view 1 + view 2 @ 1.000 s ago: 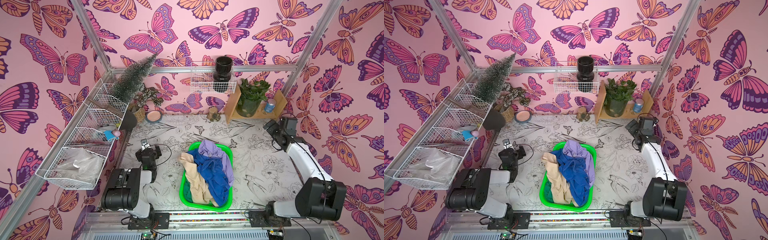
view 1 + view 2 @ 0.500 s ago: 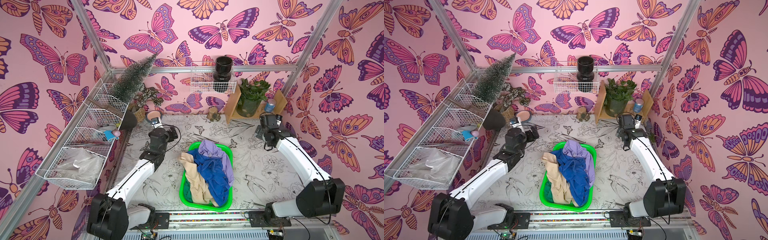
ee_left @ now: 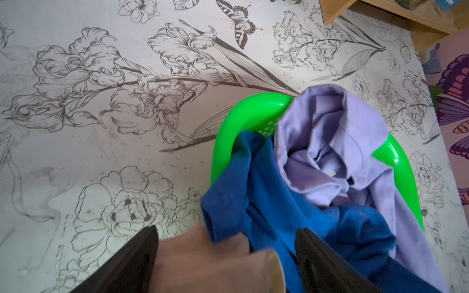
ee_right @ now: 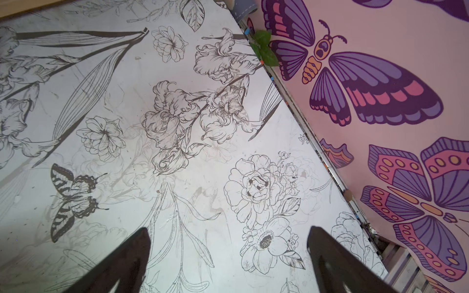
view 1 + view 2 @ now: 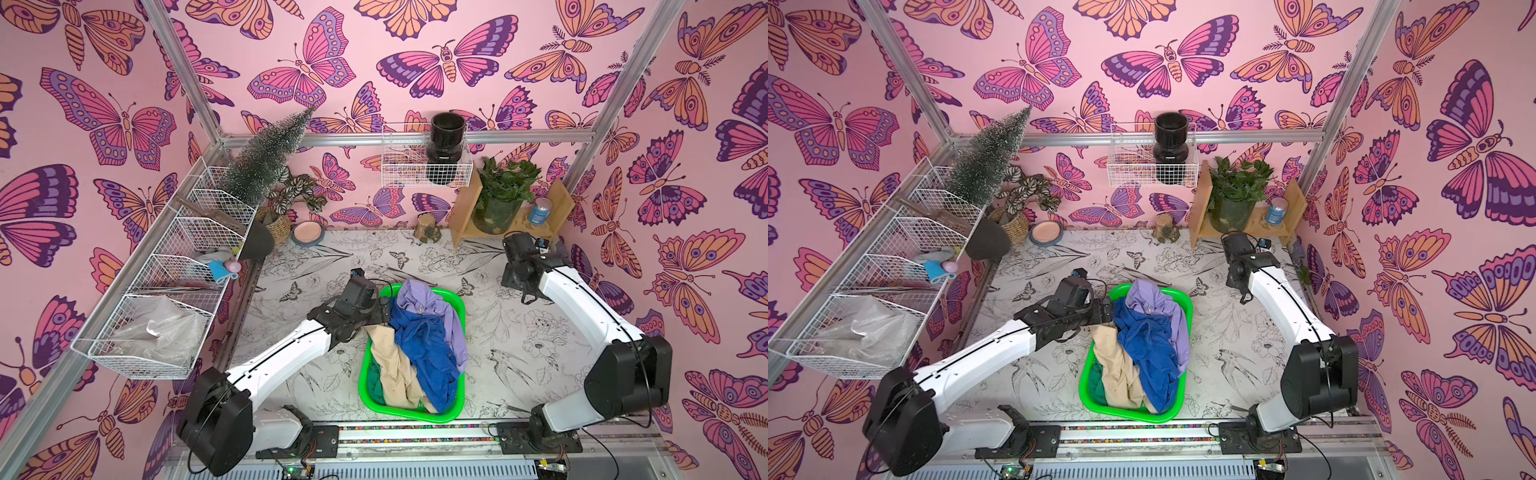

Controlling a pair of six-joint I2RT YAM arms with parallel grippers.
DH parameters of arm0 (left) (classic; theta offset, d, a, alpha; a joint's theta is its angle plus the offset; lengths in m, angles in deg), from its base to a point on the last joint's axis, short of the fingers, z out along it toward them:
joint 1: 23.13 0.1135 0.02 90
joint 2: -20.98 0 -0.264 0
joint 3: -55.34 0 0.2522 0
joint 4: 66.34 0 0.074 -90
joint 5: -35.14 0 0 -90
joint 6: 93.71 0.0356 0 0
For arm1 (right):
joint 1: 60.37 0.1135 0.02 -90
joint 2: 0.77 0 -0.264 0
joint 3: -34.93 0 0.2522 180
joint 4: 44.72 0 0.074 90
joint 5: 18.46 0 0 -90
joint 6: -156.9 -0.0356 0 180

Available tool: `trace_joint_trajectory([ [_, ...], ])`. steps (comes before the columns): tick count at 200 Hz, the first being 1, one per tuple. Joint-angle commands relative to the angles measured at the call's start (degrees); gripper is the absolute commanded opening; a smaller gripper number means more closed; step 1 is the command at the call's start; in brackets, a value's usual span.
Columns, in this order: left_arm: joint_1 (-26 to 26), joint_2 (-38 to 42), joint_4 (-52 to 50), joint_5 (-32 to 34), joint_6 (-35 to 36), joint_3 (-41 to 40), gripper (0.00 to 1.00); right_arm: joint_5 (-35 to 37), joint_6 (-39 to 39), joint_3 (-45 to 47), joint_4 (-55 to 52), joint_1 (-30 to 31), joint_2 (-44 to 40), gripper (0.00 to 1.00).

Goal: Fold and stack t-shirts
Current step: Pick up the T-shirt from the bin.

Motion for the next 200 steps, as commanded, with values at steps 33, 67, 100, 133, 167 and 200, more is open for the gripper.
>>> trace_joint_trajectory([
  [33,-0.32,-3.68,-11.33,-5.60,-1.50,4.30,0.00,0.23,-0.92,-1.99,-2.17,0.27,1.71,0.98],
  [67,-1.32,-7.33,-11.74,-2.48,5.06,17.07,0.00,0.66,-1.08,-1.56,-1.66,0.26,1.71,0.96],
  [100,-2.68,-14.01,-13.18,-2.24,14.72,45.22,0.00,-1.77,-1.26,-0.68,-0.57,0.27,1.71,0.93],
  [133,-7.00,-25.92,-15.82,1.25,25.98,80.56,0.00,-4.17,-0.85,-0.21,1.10,0.26,1.51,0.88],
  [167,-9.02,-33.12,-12.98,1.13,30.38,101.92,0.00,-6.56,-0.21,0.49,2.75,0.34,0.15,0.84],
  [200,-11.14,-33.87,-3.50,1.92,40.00,107.42,0.00,-5.64,0.23,0.49,3.04,0.35,0.00,0.83],
])
